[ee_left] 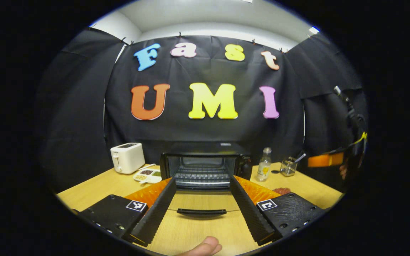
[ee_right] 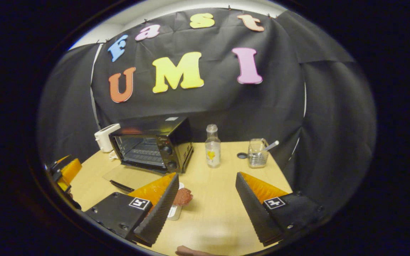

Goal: Open the electric oven with the left hand, put the food in, and close the electric oven.

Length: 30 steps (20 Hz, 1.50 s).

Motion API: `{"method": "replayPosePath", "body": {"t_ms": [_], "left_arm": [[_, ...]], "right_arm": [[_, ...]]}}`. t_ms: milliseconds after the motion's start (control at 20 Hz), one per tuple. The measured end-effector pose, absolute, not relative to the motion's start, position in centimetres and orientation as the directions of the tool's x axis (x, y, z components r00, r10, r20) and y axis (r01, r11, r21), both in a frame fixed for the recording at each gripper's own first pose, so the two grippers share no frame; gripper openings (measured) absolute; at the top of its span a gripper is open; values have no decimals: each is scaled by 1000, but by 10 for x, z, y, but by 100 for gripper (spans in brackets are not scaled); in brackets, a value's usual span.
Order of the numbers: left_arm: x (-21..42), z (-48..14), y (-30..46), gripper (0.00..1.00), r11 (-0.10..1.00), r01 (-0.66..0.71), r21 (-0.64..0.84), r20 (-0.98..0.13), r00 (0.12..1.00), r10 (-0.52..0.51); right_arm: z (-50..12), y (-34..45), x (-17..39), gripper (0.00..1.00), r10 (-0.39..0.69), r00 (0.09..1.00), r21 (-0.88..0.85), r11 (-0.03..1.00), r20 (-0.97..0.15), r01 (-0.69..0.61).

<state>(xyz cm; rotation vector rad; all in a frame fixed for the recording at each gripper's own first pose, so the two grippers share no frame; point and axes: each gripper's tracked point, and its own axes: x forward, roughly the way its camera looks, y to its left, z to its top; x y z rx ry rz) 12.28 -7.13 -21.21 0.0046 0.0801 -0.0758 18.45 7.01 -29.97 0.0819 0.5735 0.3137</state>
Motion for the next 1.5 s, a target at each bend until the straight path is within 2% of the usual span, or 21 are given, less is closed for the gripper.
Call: {"method": "replayPosePath", "body": {"t_ms": [200, 300, 500, 600, 650, 750, 800, 950, 1100, 1400, 1500], "left_arm": [[95, -175, -68, 97, 997, 52, 57, -10, 999, -51], [83, -166, -60, 96, 994, 31, 107, -6, 1000, -30], [65, -148, -44, 96, 992, -8, 128, 2, 1000, 8], [60, -141, -37, 96, 992, -15, 122, 1, 1000, 15], [57, -141, -36, 96, 993, -12, 114, -5, 1000, 12], [53, -136, -38, 96, 995, 9, 97, -10, 1000, -8], [52, -135, -39, 96, 995, 19, 93, -11, 1000, -18], [50, -130, -35, 96, 995, 21, 95, -8, 1000, -20], [50, -128, -30, 96, 996, 25, 82, -12, 1000, -25], [47, -128, -4, 96, 995, -3, 95, -14, 1000, 5], [44, -131, 5, 96, 996, -6, 85, -18, 1000, 8]], "right_arm": [[-342, 94, 199, 100, 415, 686, 248, 909, -598, -334], [-365, 109, 200, 100, 481, 600, 323, 876, -640, -358], [-395, 123, 204, 89, 561, 486, 480, 827, -669, -294], [-400, 133, 202, 78, 619, 438, 566, 782, -652, -261], [-400, 138, 197, 54, 649, 405, 607, 756, -644, -247], [-396, 139, 193, 18, 681, 389, 662, 721, -621, -206], [-394, 138, 189, 13, 683, 383, 662, 720, -622, -210], [-372, 132, 179, 11, 680, 423, 635, 725, -599, -266], [-339, 123, 177, 10, 637, 518, 540, 767, -571, -347], [-276, 122, 171, 10, 508, 712, 194, 856, -485, -479], [-254, 133, 167, 10, 476, 779, 73, 868, -408, -492]]}}
